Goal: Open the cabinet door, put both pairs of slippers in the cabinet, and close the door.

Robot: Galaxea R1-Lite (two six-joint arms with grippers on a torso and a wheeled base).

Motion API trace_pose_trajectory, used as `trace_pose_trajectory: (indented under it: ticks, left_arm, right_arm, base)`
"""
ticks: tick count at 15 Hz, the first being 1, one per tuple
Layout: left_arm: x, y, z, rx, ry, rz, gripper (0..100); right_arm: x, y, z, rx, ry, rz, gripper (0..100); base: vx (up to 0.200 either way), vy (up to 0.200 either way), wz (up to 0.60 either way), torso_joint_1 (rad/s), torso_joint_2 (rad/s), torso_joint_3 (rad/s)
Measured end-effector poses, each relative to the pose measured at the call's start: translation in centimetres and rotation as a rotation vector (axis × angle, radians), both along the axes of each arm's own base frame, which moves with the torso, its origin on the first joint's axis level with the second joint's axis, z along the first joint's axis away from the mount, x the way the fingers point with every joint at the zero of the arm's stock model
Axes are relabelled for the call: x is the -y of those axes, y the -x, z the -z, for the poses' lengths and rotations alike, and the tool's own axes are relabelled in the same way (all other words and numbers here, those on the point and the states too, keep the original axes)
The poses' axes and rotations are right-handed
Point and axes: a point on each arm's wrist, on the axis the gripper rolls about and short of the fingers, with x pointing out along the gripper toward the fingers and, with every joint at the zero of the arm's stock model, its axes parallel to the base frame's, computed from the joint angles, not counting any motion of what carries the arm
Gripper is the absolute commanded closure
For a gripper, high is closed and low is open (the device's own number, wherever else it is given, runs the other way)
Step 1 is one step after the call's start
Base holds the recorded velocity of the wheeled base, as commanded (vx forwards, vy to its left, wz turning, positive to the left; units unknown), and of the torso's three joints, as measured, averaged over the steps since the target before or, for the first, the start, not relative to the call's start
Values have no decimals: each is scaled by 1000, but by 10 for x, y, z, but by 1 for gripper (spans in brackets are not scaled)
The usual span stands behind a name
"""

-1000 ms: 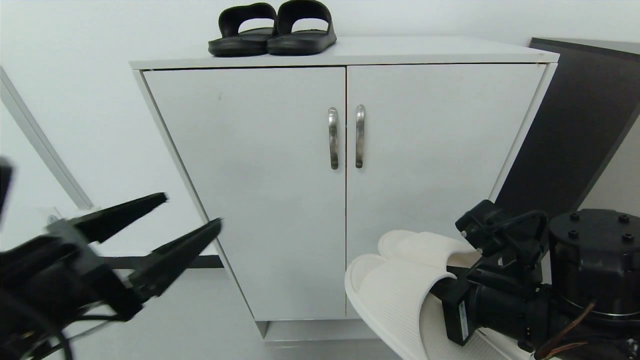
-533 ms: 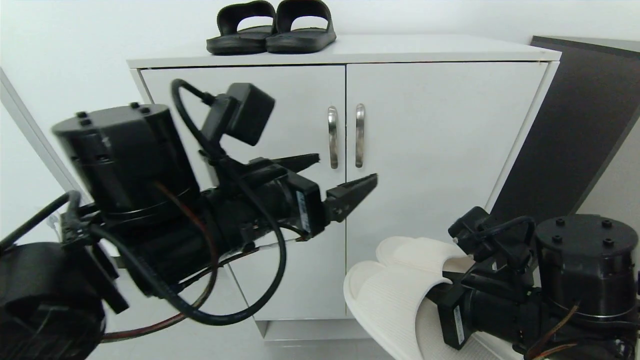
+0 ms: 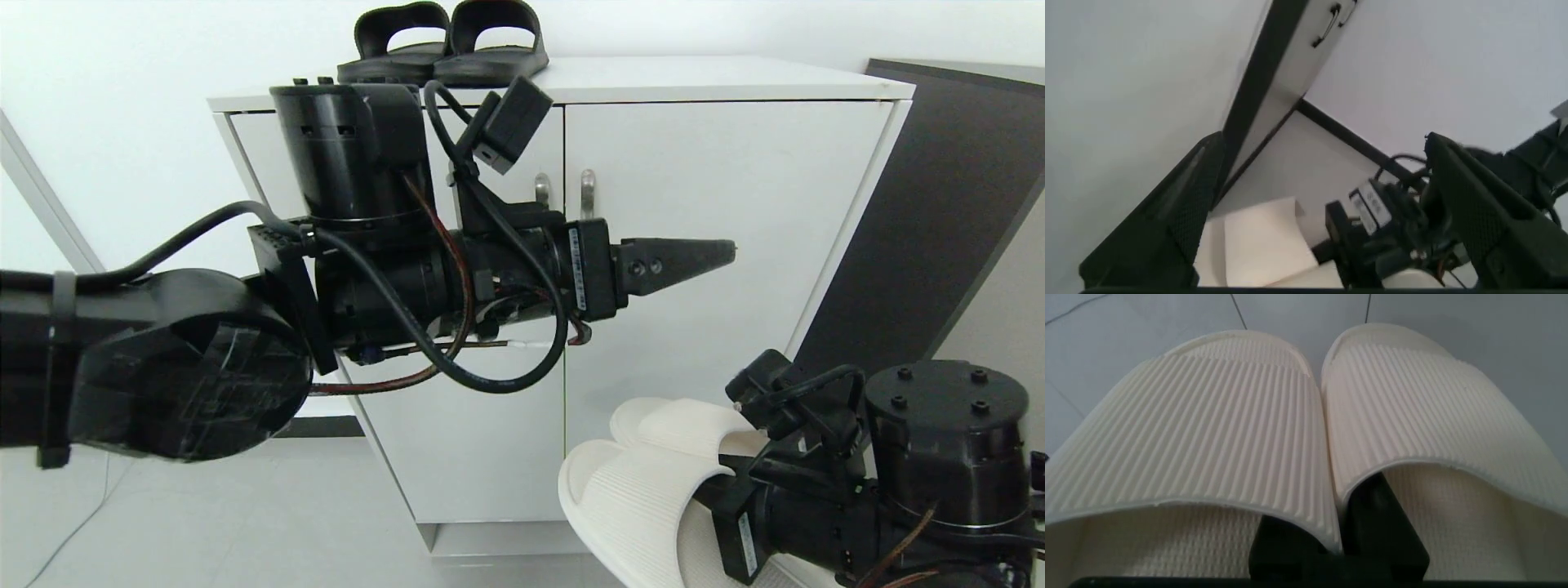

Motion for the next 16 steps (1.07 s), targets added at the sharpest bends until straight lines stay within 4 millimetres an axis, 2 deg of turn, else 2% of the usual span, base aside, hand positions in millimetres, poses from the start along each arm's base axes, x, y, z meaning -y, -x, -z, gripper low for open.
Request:
trace_pose_trajectory:
  ticks: [6,11,16]
  left_arm:
    - [-18,-24,-1,24,-7,-103,0]
    - [-31,-34,-1,31,-12,-165,0]
    - [-27,-43,1,35,-13,-197,0]
  right_arm:
    - [1,-1,1,-2,3,5,100]
    - [0,-1,1,-3,3,4,100]
    - [0,-1,2,-4,5,4,100]
  base:
    - [0,0,0,0,0,0]
    - [0,0,0,0,0,0]
    - [0,0,0,0,0,0]
